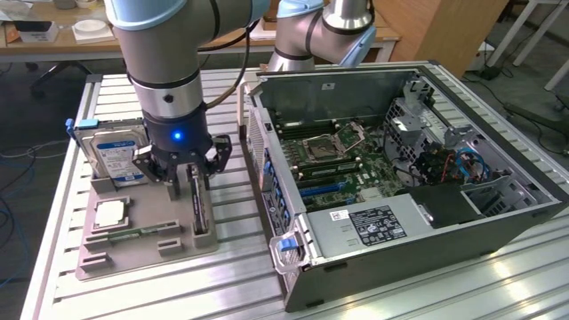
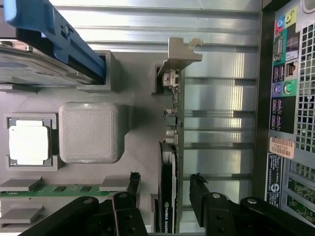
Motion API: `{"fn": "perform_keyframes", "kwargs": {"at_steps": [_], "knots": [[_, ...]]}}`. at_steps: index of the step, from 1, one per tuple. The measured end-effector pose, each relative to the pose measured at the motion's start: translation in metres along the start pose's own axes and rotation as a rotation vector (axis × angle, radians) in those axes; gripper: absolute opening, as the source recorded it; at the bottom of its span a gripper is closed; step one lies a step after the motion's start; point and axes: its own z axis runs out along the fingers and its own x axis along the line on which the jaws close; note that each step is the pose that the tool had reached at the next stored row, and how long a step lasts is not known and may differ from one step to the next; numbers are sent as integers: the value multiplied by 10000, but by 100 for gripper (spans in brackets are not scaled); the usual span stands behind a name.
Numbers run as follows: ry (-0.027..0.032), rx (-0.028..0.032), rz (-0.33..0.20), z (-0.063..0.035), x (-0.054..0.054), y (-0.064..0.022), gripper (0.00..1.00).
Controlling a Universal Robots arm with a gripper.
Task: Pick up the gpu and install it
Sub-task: 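Pick up the gpu and move the gpu toward the slot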
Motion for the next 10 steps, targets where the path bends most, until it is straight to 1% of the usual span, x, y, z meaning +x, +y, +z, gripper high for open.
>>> {"fn": "perform_keyframes", "kwargs": {"at_steps": [5, 10], "knots": [[1, 0, 2, 33, 1, 4, 53], [0, 0, 0, 60, 1, 35, 53]]}}
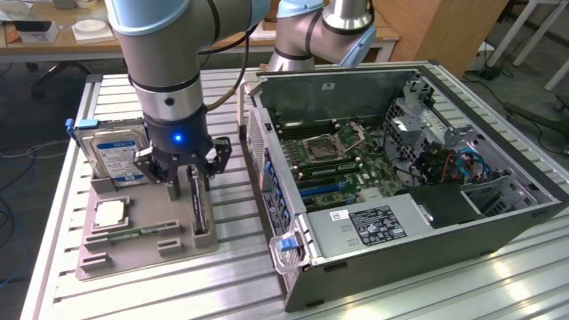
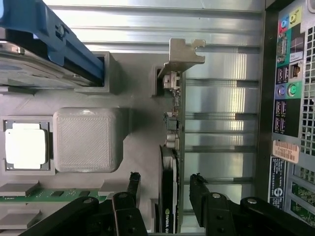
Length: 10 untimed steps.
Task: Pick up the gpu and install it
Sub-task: 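Pick up the gpu and move the gpu toward the slot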
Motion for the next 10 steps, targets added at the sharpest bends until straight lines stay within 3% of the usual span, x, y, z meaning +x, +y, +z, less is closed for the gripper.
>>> {"fn": "perform_keyframes", "kwargs": {"at_steps": [10], "knots": [[0, -1, 0, 93, 2, 24, 53]]}}
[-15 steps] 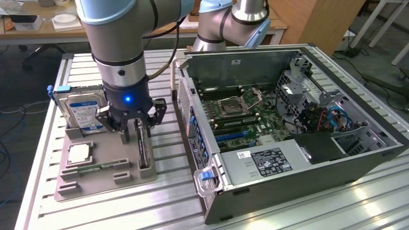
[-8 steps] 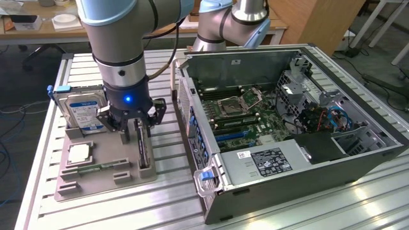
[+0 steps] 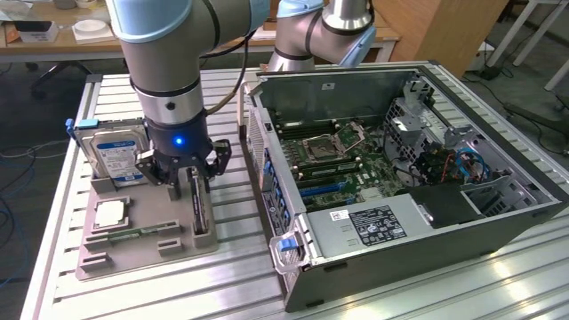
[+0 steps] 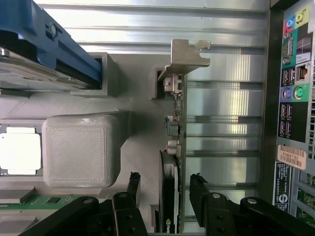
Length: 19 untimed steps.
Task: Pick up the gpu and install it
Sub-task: 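Pick up the gpu and move the gpu toward the slot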
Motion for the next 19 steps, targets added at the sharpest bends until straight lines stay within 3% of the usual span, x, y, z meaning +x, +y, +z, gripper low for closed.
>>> {"fn": "perform_keyframes", "kwargs": {"at_steps": [19], "knots": [[-1, 4, 1, 117, 3, -16, 53]]}}
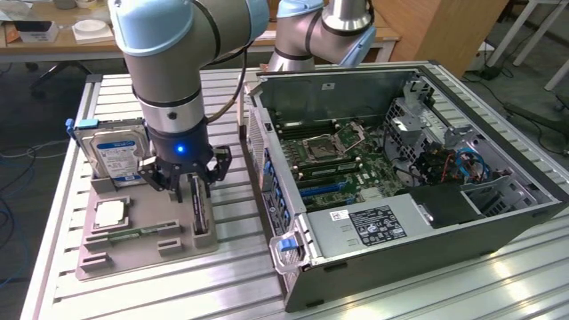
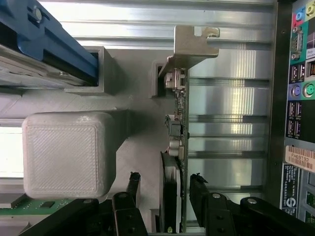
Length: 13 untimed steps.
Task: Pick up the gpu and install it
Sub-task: 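Pick up the gpu and move the gpu toward the slot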
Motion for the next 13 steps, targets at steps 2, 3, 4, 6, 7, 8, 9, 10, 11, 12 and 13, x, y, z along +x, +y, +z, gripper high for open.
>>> {"fn": "perform_keyframes", "kwargs": {"at_steps": [2, 3, 4, 6, 7, 8, 9, 10, 11, 12, 13], "knots": [[1, 1, 0, 9, 0, -1, 53], [2, 2, -1, 10, 0, -2, 53], [3, 2, -1, 9, 0, -2, 53], [1, 1, -1, 11, 0, -1, 53], [1, 1, -1, 10, 0, -1, 53], [1, 1, -1, 11, 0, -1, 53], [1, 0, -1, 11, 0, -1, 53], [1, 0, -1, 11, 0, -1, 53], [0, 1, 0, 11, 0, -1, 51], [1, 1, 0, 10, 0, -1, 51], [0, 0, -1, 11, 0, -1, 45]]}}
